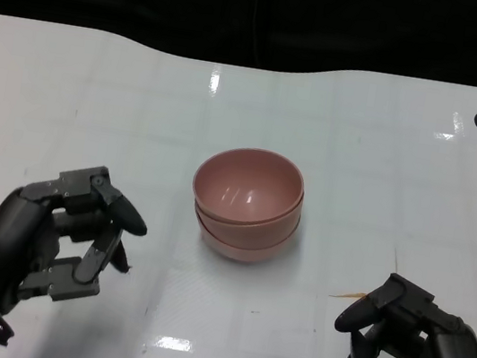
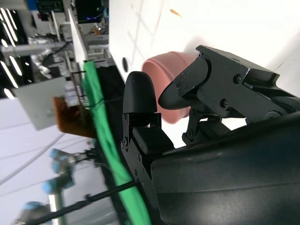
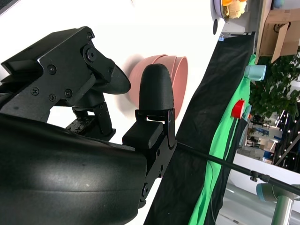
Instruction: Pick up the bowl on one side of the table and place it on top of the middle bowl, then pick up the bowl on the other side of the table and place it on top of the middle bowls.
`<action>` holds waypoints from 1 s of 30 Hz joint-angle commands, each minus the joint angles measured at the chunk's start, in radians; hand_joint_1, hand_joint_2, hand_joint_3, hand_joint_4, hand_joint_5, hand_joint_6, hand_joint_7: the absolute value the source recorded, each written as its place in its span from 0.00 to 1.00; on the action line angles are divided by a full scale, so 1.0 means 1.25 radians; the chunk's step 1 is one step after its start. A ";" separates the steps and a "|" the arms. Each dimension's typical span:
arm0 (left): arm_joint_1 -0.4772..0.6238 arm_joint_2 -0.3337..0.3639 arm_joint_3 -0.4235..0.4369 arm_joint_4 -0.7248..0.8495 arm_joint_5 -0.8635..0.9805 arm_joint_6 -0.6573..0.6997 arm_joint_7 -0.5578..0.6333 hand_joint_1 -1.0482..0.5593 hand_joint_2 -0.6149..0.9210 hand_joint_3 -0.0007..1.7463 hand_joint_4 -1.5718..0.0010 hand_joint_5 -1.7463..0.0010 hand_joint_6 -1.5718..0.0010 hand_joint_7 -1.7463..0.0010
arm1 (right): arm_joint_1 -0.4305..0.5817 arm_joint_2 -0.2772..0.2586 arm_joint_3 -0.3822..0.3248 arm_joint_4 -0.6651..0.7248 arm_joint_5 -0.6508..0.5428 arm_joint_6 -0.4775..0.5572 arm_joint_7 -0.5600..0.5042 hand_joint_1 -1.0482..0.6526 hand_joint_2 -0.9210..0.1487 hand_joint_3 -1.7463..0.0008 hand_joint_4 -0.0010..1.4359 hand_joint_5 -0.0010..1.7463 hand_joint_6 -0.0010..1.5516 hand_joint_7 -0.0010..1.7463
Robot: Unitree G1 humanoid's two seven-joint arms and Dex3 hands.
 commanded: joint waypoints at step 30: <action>0.074 -0.058 0.071 -0.164 -0.087 0.369 0.029 0.63 0.68 0.68 0.55 0.00 0.56 0.11 | -0.011 0.001 -0.018 0.030 -0.001 -0.030 -0.025 0.61 0.44 0.28 0.57 0.89 0.48 0.78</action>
